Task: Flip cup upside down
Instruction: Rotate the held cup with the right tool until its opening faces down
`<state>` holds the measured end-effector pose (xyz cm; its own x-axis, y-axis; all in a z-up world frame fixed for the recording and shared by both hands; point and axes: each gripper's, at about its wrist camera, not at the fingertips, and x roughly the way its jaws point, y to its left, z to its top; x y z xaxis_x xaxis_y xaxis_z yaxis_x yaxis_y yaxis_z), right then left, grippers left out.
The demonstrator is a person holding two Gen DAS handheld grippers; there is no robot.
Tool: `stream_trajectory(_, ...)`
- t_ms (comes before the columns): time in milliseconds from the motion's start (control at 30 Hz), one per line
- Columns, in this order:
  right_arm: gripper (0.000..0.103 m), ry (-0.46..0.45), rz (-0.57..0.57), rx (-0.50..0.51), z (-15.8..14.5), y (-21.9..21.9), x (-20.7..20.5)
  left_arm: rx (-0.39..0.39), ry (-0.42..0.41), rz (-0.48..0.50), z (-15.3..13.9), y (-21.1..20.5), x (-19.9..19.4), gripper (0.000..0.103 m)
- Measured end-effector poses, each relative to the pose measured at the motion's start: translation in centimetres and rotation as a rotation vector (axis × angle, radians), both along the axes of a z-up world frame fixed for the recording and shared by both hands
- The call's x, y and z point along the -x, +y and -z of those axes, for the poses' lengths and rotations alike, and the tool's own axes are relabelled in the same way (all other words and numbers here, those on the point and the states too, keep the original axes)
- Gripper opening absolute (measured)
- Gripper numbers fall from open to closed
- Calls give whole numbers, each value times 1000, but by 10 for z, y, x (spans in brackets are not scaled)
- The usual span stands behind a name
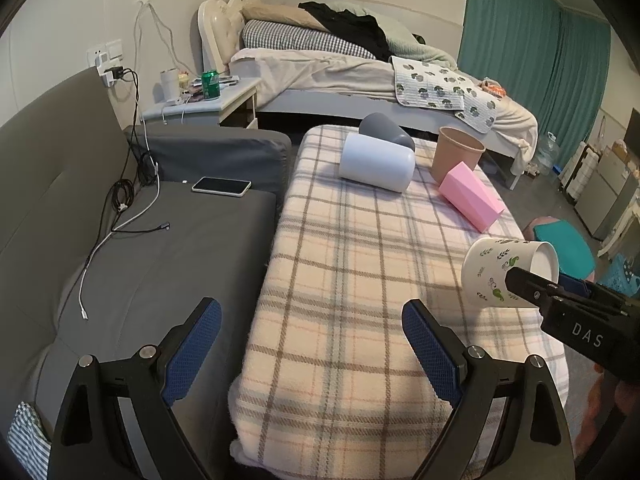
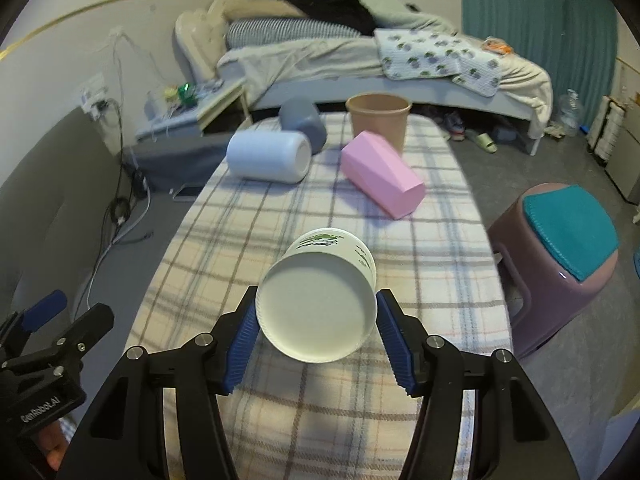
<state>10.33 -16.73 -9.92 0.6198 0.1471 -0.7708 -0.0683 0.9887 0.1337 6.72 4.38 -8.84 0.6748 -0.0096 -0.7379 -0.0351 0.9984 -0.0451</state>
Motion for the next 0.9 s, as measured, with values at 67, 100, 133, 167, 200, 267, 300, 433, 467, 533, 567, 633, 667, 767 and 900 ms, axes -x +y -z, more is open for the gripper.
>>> stream_trajectory(67, 57, 37, -23, 25, -1, 4, -6, 3, 9, -8, 3, 0, -1, 95)
stream_trajectory(100, 57, 54, -38, 38, 0, 7, -9, 7, 14, -10, 5, 0, -2, 95)
stream_trajectory(133, 57, 72, -55, 63, 1, 11, -14, 11, 20, -13, 7, 0, -3, 95)
stream_trajectory(167, 57, 82, -64, 82, 3, 14, -17, 13, 24, -14, 8, 2, -4, 95)
stream_trajectory(200, 57, 89, -74, 97, 5, 16, -19, 14, 28, -14, 10, 3, -6, 95)
stream_trajectory(267, 57, 106, -87, 116, 11, 21, -27, 13, 34, -15, 13, 5, -9, 95)
stream_trajectory(300, 57, 112, -88, 117, 13, 21, -31, 12, 39, -15, 15, 6, -10, 95)
stream_trajectory(433, 57, 114, -87, 125, 19, 26, -46, 11, 53, -26, 22, 13, -16, 95)
stream_trajectory(467, 57, 115, -90, 131, 19, 27, -49, 11, 57, -29, 23, 14, -17, 95)
stream_trajectory(533, 57, 118, -87, 133, 20, 28, -58, 12, 65, -34, 27, 16, -19, 95)
stream_trajectory(567, 57, 120, -85, 132, 21, 28, -62, 12, 67, -36, 28, 16, -21, 95)
stream_trajectory(633, 57, 119, -81, 137, 21, 28, -68, 14, 75, -38, 31, 18, -22, 95)
stream_trajectory(667, 57, 118, -80, 139, 22, 28, -70, 14, 78, -39, 32, 18, -23, 95)
stream_trajectory(767, 57, 118, -79, 136, 23, 28, -72, 13, 81, -37, 34, 18, -25, 95)
stream_trajectory(900, 57, 110, -75, 126, 23, 28, -73, 11, 83, -30, 34, 15, -26, 95)
